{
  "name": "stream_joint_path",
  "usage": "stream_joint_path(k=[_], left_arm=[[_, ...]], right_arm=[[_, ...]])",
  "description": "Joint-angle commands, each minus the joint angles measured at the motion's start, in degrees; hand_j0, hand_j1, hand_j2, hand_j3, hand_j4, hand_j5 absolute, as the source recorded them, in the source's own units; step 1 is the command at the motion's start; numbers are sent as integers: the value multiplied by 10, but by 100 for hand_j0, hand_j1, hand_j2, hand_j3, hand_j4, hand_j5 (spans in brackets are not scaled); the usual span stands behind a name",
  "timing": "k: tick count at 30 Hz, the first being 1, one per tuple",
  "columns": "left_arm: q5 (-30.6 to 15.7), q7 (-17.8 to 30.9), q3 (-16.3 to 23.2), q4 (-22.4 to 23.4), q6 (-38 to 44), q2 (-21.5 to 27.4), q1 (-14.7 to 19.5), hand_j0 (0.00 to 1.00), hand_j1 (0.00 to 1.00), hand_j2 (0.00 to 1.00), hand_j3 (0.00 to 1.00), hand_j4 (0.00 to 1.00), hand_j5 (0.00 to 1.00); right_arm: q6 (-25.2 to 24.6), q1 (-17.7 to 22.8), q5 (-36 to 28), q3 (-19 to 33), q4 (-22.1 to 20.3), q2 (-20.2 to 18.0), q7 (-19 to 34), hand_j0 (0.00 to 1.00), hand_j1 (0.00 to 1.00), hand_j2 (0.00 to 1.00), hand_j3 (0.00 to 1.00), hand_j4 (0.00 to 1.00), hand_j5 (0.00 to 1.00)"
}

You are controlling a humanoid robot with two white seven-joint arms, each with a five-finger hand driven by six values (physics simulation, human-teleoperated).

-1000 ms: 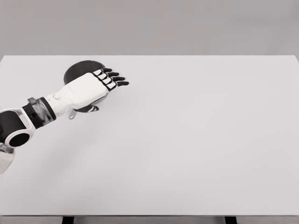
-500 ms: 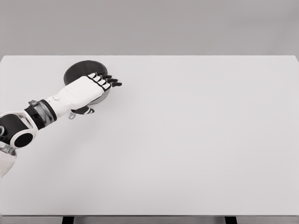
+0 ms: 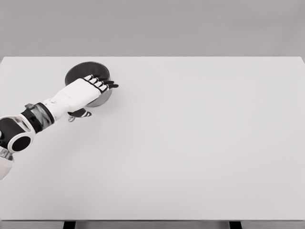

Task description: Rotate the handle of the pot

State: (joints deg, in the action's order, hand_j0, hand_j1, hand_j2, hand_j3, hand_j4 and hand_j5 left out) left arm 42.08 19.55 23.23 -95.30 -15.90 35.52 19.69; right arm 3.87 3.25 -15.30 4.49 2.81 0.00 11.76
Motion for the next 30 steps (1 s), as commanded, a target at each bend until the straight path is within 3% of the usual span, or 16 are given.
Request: stream_joint_path(k=[1,30], left_arm=[[-2,0,-1,-2,0,2,0,100,100,100,100,100,100],[-4,0,-8,0,10,32,-1,100,100,100,100,100,100]], right_arm=[[0,0,0,0,0,0,0,100,100,100,100,100,100],[0,0,0,0,0,0,0,100,100,100,100,100,100]])
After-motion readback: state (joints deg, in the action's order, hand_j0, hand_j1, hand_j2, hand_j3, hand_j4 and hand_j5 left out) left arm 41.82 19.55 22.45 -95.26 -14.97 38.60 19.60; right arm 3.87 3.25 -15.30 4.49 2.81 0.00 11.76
